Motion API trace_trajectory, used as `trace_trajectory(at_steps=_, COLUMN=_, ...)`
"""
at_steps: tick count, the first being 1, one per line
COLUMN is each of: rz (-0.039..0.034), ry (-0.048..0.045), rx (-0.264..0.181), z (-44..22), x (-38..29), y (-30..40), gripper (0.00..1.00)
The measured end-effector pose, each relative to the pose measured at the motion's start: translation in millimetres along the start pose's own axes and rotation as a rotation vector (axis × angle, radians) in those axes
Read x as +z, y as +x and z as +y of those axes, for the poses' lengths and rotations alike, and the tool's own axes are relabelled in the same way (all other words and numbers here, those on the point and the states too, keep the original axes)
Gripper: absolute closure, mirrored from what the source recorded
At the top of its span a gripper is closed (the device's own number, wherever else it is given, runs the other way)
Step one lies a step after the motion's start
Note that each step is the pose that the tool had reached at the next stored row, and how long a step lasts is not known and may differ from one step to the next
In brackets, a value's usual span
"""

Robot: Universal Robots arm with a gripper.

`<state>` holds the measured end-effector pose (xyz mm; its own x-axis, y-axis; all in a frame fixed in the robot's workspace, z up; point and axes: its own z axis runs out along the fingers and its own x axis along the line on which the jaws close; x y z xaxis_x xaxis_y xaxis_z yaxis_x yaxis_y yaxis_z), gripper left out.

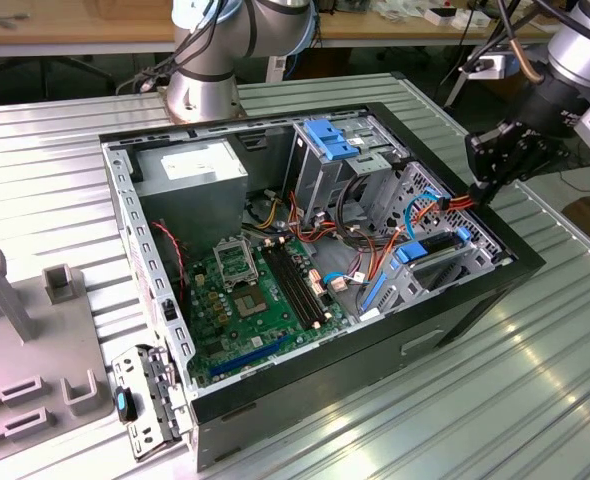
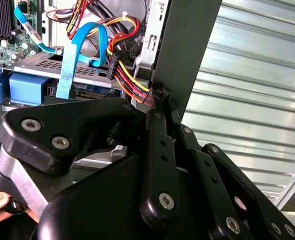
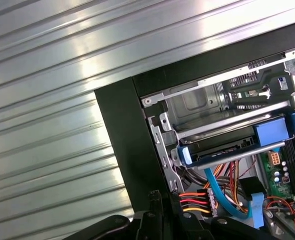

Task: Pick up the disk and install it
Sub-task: 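Insert the first disk wire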

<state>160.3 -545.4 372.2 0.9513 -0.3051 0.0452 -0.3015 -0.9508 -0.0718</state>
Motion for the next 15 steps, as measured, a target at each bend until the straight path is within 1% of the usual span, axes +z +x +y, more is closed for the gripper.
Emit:
trace_trajectory(at_steps=2, rz=0.0003, ry=0.0000, rx=0.008, z=-0.1, x=-1.0, y=0.0, gripper=0.83)
trace_trajectory(at_steps=4, rz=0.0036, ry=-0.0022, rx=0.053, z=-0.1, x=-1.2, y=0.1, gripper=0.83)
trace_trajectory(at_steps=6, rz=0.0051, ry=-0.0032, rx=0.074, z=0.0, x=-1.2, y=0.0, gripper=0.83)
trace_trajectory(at_steps=12, rz=0.0059, ry=-0.0047, rx=0.080, z=0.2, x=-1.1, y=-0.4, gripper=0.83)
trace_trajectory(at_steps=15, rz=0.0068, ry=-0.0053, rx=0.093, z=0.6, x=-1.2, y=-1.7, gripper=0.83)
